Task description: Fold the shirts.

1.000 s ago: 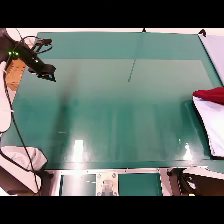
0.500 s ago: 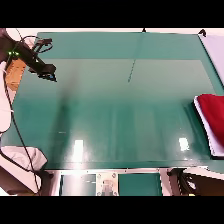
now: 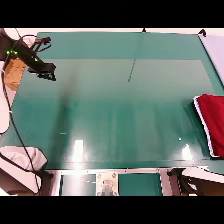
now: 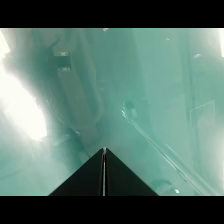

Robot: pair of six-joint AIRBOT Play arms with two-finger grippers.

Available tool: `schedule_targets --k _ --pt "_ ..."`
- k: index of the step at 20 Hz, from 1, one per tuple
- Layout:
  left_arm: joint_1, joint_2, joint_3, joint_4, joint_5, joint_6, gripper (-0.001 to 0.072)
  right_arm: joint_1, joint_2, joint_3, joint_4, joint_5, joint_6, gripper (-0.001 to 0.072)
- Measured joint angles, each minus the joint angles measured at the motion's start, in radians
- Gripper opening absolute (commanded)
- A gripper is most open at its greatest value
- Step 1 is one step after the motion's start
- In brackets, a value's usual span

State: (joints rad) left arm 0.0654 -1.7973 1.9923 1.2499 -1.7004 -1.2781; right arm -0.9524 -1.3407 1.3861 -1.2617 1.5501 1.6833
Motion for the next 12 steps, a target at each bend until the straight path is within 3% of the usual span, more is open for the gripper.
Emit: schedule_targets --k 4,12 --pt "0.0 0.129 -0.183 -0.026 0.016 -0.019 0.0019 0.295 0.1 -0.059 0.099 -0.1 -0.056 0.0015" --pt "0.0 0.605 -0.863 -0.05 0.151 -0.003 0.002 0.922 0.333 -0.502 0.141 -0.353 -0.044 0.0016"
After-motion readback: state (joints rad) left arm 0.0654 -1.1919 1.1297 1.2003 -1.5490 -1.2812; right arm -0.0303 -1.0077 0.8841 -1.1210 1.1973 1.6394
